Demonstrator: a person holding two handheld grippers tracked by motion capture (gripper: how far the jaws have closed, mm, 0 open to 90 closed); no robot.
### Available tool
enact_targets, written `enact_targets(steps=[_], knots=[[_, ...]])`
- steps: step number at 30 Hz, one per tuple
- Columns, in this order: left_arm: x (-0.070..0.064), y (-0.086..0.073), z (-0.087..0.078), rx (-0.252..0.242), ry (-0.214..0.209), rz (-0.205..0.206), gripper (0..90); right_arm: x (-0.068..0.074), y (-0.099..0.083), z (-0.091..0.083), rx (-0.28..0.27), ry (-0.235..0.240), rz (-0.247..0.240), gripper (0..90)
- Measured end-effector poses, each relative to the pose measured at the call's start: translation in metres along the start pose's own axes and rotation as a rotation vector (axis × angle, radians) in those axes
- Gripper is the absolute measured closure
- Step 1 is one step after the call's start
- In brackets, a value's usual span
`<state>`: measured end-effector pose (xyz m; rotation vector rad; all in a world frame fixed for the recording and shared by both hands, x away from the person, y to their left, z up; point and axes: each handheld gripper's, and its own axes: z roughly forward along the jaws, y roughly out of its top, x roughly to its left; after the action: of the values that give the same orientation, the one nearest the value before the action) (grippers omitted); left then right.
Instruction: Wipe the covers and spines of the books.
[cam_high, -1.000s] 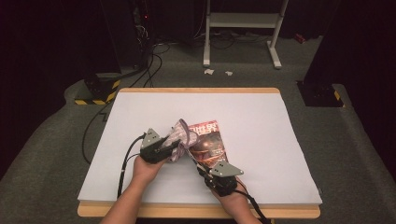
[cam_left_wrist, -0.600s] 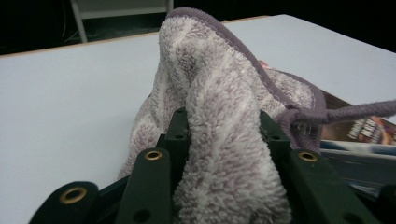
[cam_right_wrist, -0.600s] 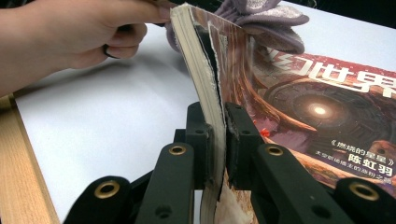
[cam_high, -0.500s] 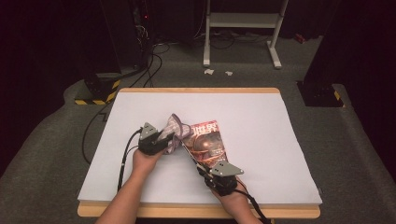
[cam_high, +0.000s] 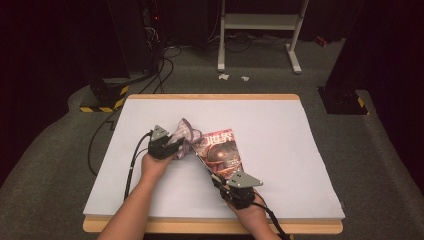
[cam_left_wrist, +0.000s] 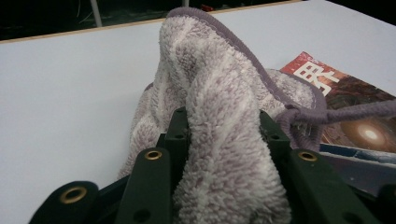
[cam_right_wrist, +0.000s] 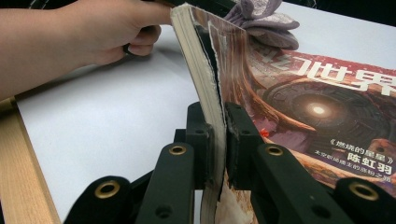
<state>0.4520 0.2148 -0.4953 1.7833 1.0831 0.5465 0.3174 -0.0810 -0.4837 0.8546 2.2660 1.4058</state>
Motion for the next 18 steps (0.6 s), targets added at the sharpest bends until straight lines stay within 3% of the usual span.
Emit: enact_targets(steps=[10,15,18], knots=[[0.0066,-0.0016,0.0053,0.003,0.02,-0.023,64.2,0.0004,-0.0005,0.0003,0.001,0.001,0.007,82.1],[0.0081,-0.0027,0.0063,0.006,0.005,-0.046,64.5,-0.0001,-0.0005,0.0002,-0.001,0.0,0.009,82.2],[0.0033,-0.0023,0.0029,0.006,0.001,-0.031,65.1,0.001,-0.0009,0.0003,0.002,-0.002,0.004,82.2]])
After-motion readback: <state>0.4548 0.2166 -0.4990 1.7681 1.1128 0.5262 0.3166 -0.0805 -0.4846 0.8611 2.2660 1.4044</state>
